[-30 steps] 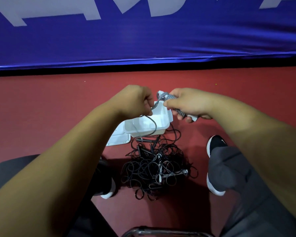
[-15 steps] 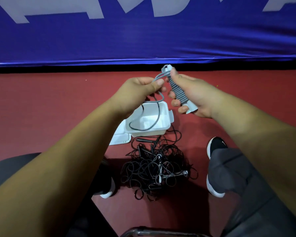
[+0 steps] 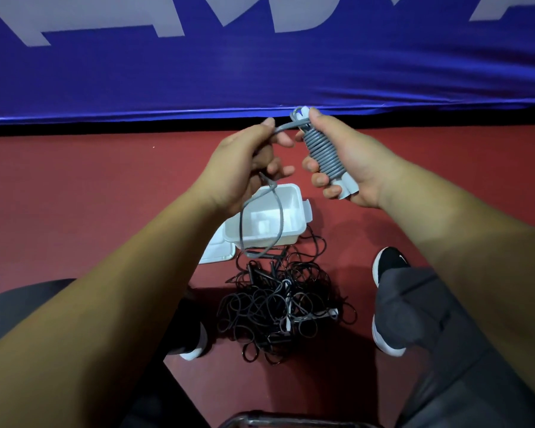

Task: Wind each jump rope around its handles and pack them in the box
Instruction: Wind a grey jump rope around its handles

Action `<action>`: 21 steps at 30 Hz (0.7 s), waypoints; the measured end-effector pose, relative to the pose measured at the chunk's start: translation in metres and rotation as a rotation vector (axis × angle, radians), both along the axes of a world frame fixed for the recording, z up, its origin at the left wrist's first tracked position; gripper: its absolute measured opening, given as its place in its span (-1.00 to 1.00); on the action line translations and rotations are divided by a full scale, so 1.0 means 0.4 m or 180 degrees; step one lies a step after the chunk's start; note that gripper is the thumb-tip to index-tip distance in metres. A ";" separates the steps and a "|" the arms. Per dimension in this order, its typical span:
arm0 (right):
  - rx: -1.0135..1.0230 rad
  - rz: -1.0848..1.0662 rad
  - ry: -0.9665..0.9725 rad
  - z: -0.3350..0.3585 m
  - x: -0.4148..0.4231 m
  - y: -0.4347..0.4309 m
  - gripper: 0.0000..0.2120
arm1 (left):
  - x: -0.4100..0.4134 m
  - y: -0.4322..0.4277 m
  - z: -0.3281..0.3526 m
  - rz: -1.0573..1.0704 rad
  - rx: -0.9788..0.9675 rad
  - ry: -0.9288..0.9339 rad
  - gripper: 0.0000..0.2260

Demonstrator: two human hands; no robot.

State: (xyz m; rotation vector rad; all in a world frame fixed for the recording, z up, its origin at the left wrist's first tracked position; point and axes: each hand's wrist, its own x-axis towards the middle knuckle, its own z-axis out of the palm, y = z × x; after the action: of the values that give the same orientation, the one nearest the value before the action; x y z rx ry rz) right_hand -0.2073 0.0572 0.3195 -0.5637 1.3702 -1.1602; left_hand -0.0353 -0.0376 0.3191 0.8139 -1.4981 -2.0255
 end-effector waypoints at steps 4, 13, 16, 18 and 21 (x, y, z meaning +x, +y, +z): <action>0.0033 -0.0103 0.0033 0.007 -0.008 0.001 -0.56 | 0.016 -0.014 -0.006 -0.0319 -0.0931 -0.0610 -0.73; 0.0259 0.0073 0.0318 -0.005 0.000 0.013 -0.55 | 0.026 -0.022 -0.013 -0.0609 -0.2431 -0.2036 -0.70; 0.0271 0.0355 0.0287 -0.003 0.003 0.016 -0.57 | 0.028 -0.030 -0.028 -0.0601 -0.2510 -0.2157 -0.69; 0.0365 0.0662 0.0181 -0.003 0.009 0.019 -0.57 | 0.032 -0.032 -0.030 -0.0715 -0.2526 -0.2282 -0.73; 0.0457 0.1148 0.0003 -0.001 0.020 0.030 -0.60 | 0.037 -0.037 -0.026 -0.0905 -0.2477 -0.2298 -0.78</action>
State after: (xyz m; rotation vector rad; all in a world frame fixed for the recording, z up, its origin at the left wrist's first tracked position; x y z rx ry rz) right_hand -0.1994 0.0691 0.3192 -0.6750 1.2770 -0.7649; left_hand -0.0205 -0.0524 0.3087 1.0608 -2.6707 -1.1113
